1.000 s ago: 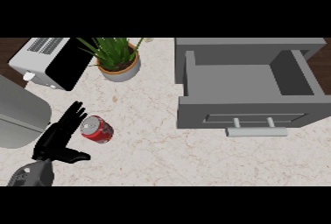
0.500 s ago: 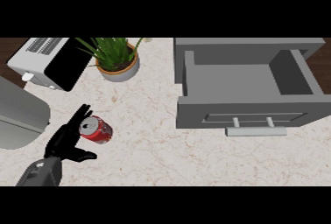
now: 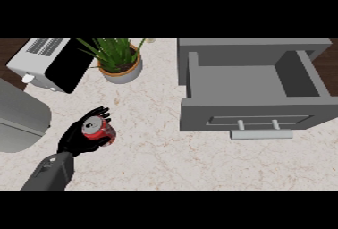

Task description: Pick up the can, place it into the drawer and close the drawer

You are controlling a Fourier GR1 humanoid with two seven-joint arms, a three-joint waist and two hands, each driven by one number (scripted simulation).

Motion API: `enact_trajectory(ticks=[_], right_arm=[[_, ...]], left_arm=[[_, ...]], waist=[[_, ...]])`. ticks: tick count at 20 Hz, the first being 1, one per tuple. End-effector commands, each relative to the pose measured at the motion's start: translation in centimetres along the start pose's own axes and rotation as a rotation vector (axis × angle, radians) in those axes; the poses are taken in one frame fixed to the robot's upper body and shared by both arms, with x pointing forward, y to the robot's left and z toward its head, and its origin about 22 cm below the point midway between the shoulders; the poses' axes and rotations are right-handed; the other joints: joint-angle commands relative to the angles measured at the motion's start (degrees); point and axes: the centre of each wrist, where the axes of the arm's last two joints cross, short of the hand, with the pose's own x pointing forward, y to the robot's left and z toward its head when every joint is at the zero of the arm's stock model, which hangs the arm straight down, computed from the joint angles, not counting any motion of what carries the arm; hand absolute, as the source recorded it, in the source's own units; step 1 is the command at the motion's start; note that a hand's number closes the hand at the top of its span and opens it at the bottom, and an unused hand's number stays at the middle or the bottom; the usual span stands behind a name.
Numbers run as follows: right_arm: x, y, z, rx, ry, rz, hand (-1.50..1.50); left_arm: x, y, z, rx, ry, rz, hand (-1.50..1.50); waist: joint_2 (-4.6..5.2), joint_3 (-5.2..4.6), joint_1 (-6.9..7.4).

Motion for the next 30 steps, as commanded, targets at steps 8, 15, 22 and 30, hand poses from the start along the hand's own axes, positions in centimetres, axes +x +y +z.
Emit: enact_trajectory(ticks=[8, 15, 22, 30], right_arm=[[0.2, 0.6, 0.6, -0.015, 0.012, -0.015, -1.5], [1.3, 1.3, 1.0, -0.03, 0.004, -0.015, -1.5], [1.3, 1.1, 2.3, -0.03, 0.004, -0.014, -1.5], [1.2, 2.0, 1.1, -0.031, 0.015, -0.03, -1.5]], left_arm=[[1.8, -2.7, -2.9, -0.193, -0.06, 0.064, 1.5], [0.1, -4.7, -2.2, 0.073, -0.174, 0.101, 1.5], [4.3, -8.0, -3.5, 0.194, -0.28, 0.108, 1.5], [12.0, -14.0, -4.4, 0.134, -0.356, 0.039, 1.5]], waist=[[-0.25, 0.06, 0.6], [-0.39, 0.09, 0.8], [-0.7, 0.15, 1.23], [-0.51, 0.11, 1.0]])
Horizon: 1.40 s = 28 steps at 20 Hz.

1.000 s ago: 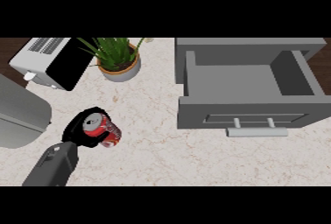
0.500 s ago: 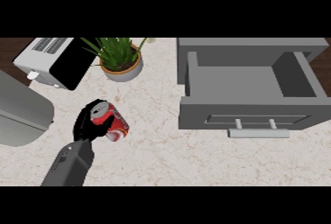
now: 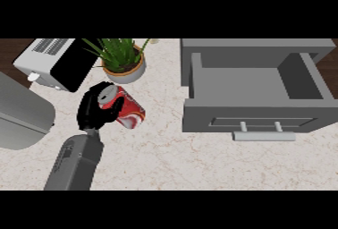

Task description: Pick up the can, place it into the drawer and close the drawer

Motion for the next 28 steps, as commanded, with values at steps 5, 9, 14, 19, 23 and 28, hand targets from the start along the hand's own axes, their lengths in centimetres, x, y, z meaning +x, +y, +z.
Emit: enact_trajectory(ticks=[5, 9, 14, 19, 23, 28], right_arm=[[0.2, -0.5, 1.2, 0.002, -0.018, -0.004, -1.5], [0.0, 0.6, -0.1, 0.02, -0.02, -0.014, -1.5], [0.9, -0.6, 0.6, -0.004, 0.0, -0.011, -1.5], [0.2, -0.1, 0.8, 0.014, -0.012, -0.017, -1.5], [-1.2, -0.3, -0.2, 0.008, 0.006, -0.019, -1.5], [-1.0, 0.6, -0.9, 0.012, 0.003, -0.018, -1.5]], left_arm=[[7.1, -5.7, -1.6, -0.026, -0.042, -0.04, 1.5], [8.6, -10.3, -3.8, -0.02, -0.055, -0.073, 1.5], [9.9, -11.1, -1.9, -0.052, -0.068, -0.1, 1.5], [11.6, -15.5, -4.3, -0.027, -0.069, -0.11, 1.5], [14.0, -18.2, -5.5, -0.064, -0.069, -0.109, 1.5], [14.5, -20.2, -7.4, -0.075, -0.078, -0.119, 1.5]], waist=[[0.12, -0.02, -0.79], [0.33, -0.03, -1.21], [0.27, -0.06, -0.69], [0.34, -0.05, -1.4], [0.39, -0.04, -1.15], [0.46, -0.05, -1.23]])
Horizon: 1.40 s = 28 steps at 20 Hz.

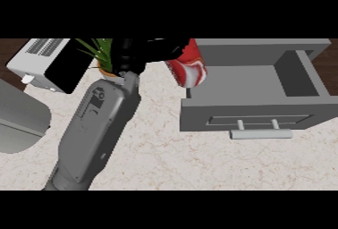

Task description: Pick up the can, place it into the drawer and close the drawer

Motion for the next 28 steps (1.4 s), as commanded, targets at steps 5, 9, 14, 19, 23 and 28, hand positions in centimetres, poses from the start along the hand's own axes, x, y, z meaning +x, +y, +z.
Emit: enact_trajectory(ticks=[5, 9, 14, 19, 23, 28], right_arm=[[0.3, -0.6, -0.5, 0.011, -0.013, -0.008, -1.5], [-0.1, 0.3, -0.2, 0.008, -0.005, 0.002, -1.5], [0.1, 0.5, -1.1, 0.002, -0.004, -0.019, -1.5], [0.3, 0.4, -1.9, 0.02, -0.028, -0.002, -1.5], [1.0, 1.5, -1.2, 0.054, -0.011, -0.001, -1.5], [0.9, 1.2, -1.6, 0.029, 0.004, -0.015, -1.5]], left_arm=[[2.1, -5.2, -2.4, 0.006, -0.013, -0.024, 1.5], [1.5, -5.7, -2.9, -0.01, -0.003, -0.028, 1.5], [1.9, -7.5, -3.6, -0.003, 0.002, -0.048, 1.5], [1.6, -9.5, -3.7, -0.014, 0.017, -0.061, 1.5], [1.1, -9.1, -5.0, -0.003, 0.009, -0.076, 1.5], [0.9, -10.3, -4.5, -0.009, 0.043, -0.108, 1.5]], waist=[[0.12, 0.01, -0.82], [0.12, 0.01, -0.65], [0.19, 0.01, -0.8], [0.33, 0.04, -1.75], [0.61, 0.05, -2.71], [0.38, 0.05, -1.95]])
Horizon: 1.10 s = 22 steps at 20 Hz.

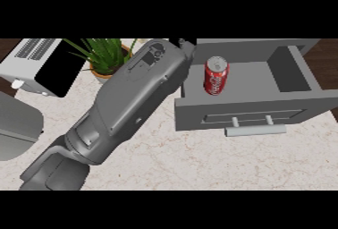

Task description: Pick up the can, place it into the drawer and close the drawer

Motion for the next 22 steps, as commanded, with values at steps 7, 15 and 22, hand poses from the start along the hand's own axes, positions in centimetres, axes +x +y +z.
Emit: enact_trajectory(ticks=[7, 15, 22], right_arm=[[-0.1, 0.7, -1.1, 0.009, -0.02, -0.012, -1.5], [-0.1, 0.7, 0.2, 0.019, -0.024, -0.013, -1.5], [0.1, 1.6, -1.0, 0.027, -0.03, -0.006, -1.5]], left_arm=[[-1.7, 0.0, -0.7, 0.046, 0.044, -0.051, 1.5], [-3.9, 0.7, -0.7, 0.086, 0.067, -0.118, -1.5], [-5.0, 0.6, 0.0, 0.139, 0.056, -0.121, -1.5]], waist=[[0.46, 0.04, -1.06], [0.59, 0.08, -2.31], [0.78, 0.06, -2.21]])
